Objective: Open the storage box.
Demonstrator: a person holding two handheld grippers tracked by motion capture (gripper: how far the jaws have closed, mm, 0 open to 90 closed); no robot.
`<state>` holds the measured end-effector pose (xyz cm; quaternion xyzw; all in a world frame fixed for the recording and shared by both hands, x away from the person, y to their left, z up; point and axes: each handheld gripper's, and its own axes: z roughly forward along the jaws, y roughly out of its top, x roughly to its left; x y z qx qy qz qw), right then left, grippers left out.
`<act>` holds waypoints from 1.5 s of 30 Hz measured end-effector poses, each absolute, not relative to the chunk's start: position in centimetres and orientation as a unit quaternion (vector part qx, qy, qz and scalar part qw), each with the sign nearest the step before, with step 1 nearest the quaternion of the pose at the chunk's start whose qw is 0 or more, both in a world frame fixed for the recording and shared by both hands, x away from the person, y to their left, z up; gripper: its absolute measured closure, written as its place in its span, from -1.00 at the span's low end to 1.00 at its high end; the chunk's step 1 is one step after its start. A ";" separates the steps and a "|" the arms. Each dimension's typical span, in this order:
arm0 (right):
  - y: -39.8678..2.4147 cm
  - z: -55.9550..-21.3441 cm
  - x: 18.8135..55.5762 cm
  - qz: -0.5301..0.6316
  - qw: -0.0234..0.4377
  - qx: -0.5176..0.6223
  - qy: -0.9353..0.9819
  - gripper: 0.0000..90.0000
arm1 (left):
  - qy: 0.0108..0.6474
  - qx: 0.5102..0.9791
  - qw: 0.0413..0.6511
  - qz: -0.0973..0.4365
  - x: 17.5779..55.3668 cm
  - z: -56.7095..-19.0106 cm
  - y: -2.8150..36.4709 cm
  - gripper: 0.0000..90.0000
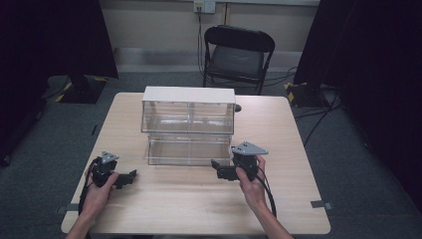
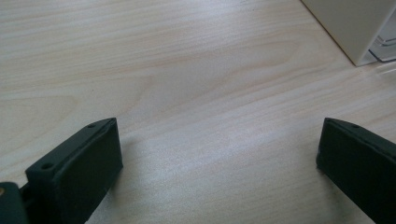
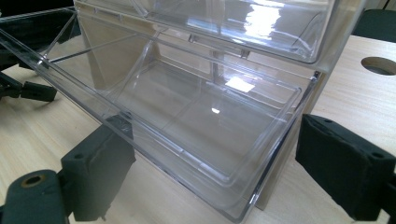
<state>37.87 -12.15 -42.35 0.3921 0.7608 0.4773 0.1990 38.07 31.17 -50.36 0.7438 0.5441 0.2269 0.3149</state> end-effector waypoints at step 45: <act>-12.1 -41.6 38.9 0.482 0.207 0.393 0.755 -0.74 | 0.544 0.744 0.315 0.227 38.1 -50.4 31.2 -1.00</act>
